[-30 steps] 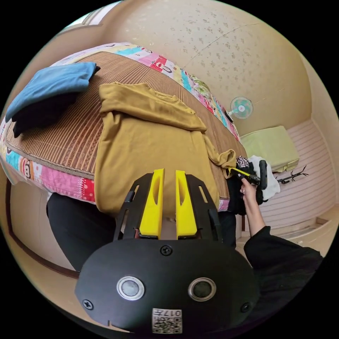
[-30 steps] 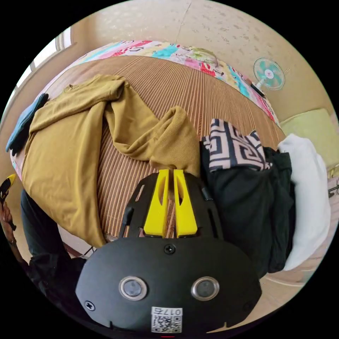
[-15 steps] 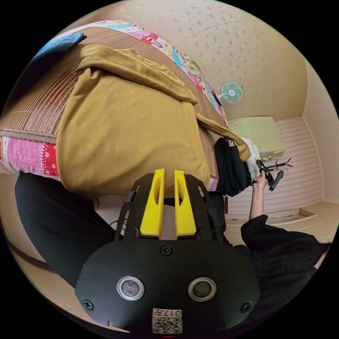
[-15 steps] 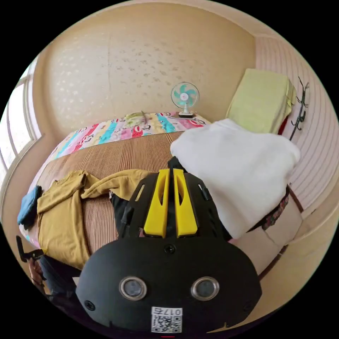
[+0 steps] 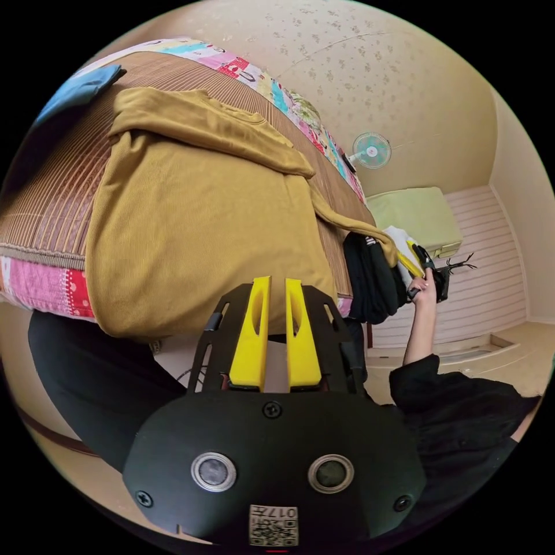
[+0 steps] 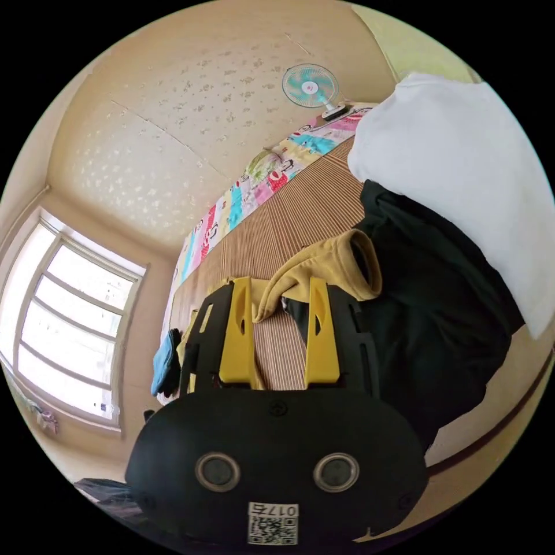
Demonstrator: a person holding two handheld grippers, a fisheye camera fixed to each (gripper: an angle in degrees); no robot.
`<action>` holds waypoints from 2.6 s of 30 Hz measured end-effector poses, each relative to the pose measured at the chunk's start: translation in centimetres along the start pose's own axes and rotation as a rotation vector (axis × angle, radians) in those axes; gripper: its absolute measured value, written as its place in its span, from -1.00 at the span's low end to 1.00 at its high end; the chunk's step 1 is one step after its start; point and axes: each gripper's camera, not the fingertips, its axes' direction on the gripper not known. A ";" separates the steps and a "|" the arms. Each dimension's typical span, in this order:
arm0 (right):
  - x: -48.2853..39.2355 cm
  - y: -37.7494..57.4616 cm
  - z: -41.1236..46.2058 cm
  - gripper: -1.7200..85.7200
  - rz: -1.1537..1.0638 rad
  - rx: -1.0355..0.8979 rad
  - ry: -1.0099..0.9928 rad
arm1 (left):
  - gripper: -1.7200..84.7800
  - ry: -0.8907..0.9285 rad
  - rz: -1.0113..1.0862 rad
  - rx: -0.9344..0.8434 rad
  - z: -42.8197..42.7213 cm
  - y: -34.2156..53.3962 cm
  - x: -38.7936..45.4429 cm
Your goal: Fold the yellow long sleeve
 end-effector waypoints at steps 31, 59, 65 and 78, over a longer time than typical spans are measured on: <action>-22.1 14.0 21.0 -0.80 -0.834 -0.352 -0.332 | -0.78 -0.081 -0.127 0.185 -7.2 1.3 -5.0; -15.3 16.6 27.4 -0.78 -0.706 -0.395 0.123 | -0.74 -0.475 0.093 0.157 -4.6 -13.0 -3.2; -6.2 23.5 22.9 -0.75 -0.445 -0.300 0.124 | -0.72 -0.396 -0.068 0.220 -5.3 -2.6 -6.2; -8.3 19.8 3.0 -0.89 -0.536 -0.193 -0.451 | -0.85 0.392 0.065 0.489 -19.6 7.1 -3.6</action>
